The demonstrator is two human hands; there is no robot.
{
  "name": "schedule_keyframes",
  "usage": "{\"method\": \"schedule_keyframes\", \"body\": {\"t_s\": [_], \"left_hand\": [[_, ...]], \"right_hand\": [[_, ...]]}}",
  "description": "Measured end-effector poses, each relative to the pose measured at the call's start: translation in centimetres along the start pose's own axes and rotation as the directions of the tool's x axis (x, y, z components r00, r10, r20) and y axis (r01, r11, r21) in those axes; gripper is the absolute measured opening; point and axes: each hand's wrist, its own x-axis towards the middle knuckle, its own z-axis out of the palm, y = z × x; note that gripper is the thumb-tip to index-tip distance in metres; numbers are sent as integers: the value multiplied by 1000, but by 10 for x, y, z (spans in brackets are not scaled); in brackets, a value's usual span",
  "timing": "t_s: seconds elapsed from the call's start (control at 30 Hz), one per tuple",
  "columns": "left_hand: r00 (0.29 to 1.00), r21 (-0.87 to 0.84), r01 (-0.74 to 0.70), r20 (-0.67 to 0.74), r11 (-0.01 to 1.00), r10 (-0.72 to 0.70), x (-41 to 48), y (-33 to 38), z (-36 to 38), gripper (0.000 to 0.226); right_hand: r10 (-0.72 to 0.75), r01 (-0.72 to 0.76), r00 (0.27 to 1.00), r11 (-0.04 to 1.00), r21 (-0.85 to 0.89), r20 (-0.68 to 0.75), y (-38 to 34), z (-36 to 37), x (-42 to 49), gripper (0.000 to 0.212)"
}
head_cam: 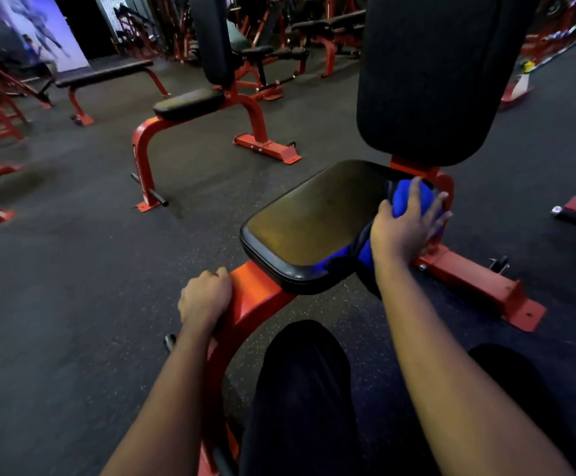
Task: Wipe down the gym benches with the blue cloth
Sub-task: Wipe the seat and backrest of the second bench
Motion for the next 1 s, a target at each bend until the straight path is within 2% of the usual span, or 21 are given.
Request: {"method": "schedule_keyframes", "body": {"t_s": [0.1,0.23,0.33,0.5,0.6,0.7,0.77,0.8,0.87,0.9,0.97,1.0], "left_hand": [[991,31,-16,132,999,12,27,6,-4,60],[977,20,-139,169,990,133,44,25,4,40],[962,-8,-177,211,984,175,45,27,13,38],[973,8,-167,161,986,164,49,17,20,45],[972,73,-195,146,978,183,45,19,18,52],[975,96,-189,137,977,176,41,23,17,56],[974,112,-197,132,974,182,40,22,16,56],[974,121,-206,124,971,191,39,23,16,57],[974,117,-210,111,971,197,40,21,17,57],[976,116,-205,102,972,193,40,21,18,57],[977,113,-202,89,973,193,39,22,18,56],[978,117,-198,84,973,189,39,23,18,56]], "right_hand": [[104,-99,994,991,93,-46,-1,10,-31,87],[72,-70,997,992,105,-20,5,16,-25,76],[82,-81,996,996,20,-29,2,13,8,65],[75,-79,997,973,-216,-26,-3,7,52,46],[80,-55,995,923,-382,51,-15,-3,87,43],[62,22,984,891,-453,169,-25,-14,113,45],[-38,93,988,924,-371,151,-18,-15,104,49],[-80,99,994,942,-320,73,-9,-15,96,53],[-2,-18,995,978,-208,-98,6,-11,76,61],[73,-90,989,986,-137,-126,11,-9,70,62],[119,-127,988,988,-85,-100,13,-4,70,54],[93,-102,993,986,-132,-69,10,-3,73,48]]}}
